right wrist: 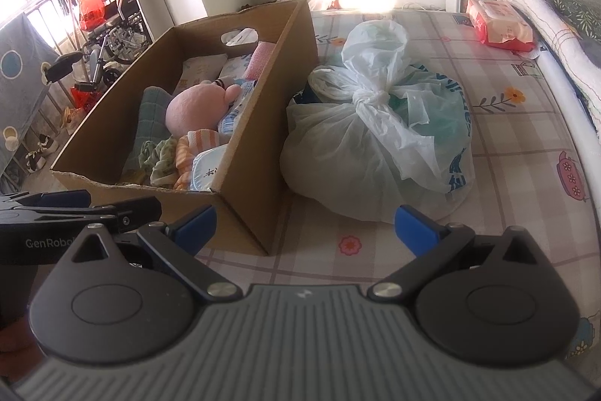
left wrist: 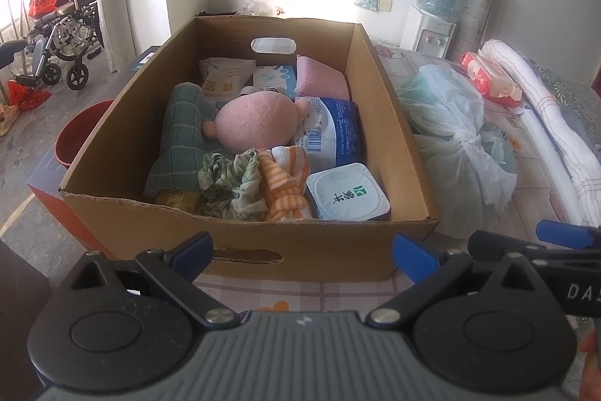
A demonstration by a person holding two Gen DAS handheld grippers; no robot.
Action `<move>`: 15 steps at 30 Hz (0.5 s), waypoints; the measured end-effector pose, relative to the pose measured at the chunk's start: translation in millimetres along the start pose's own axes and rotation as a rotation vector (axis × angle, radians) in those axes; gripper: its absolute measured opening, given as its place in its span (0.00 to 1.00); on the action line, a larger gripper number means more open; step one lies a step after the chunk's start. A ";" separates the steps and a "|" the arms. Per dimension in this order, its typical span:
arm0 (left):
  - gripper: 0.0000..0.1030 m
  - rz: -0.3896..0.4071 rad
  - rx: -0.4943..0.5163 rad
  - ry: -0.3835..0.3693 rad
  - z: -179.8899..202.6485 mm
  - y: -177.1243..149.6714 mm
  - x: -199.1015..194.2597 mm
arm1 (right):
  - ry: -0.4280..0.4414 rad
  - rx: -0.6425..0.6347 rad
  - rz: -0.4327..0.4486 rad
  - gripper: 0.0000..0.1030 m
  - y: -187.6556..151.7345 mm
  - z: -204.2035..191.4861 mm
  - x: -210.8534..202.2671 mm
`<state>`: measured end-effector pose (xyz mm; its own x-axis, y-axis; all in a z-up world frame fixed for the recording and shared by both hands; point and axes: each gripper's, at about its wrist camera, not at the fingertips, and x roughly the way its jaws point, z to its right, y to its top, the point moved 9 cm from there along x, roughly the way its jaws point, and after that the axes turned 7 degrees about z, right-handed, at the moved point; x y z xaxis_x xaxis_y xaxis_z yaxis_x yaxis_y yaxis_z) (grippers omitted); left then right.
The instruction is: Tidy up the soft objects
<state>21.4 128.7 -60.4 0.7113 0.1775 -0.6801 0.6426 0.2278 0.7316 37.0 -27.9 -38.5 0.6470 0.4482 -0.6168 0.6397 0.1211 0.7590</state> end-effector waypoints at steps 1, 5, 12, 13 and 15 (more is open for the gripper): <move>0.99 0.000 0.000 0.002 -0.3 0.2 -0.1 | 0.001 -0.001 -0.001 0.99 0.2 -0.8 0.2; 0.99 0.005 -0.003 0.008 -2.3 1.1 -1.9 | 0.008 0.001 -0.007 0.99 0.7 -2.1 1.1; 0.99 0.008 -0.002 0.015 -4.0 2.0 -3.4 | 0.009 -0.003 -0.006 0.99 0.9 -4.0 1.0; 0.99 0.007 -0.002 0.016 -4.0 1.6 -3.4 | 0.008 -0.005 -0.007 0.99 0.7 -4.2 1.1; 0.99 0.004 -0.002 0.017 -4.6 1.1 -3.0 | 0.005 -0.010 -0.009 0.99 0.2 -4.9 1.5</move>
<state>18.7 132.9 -57.8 0.7087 0.1950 -0.6780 0.6394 0.2286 0.7341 36.1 -22.8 -38.3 0.6391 0.4513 -0.6227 0.6414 0.1340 0.7554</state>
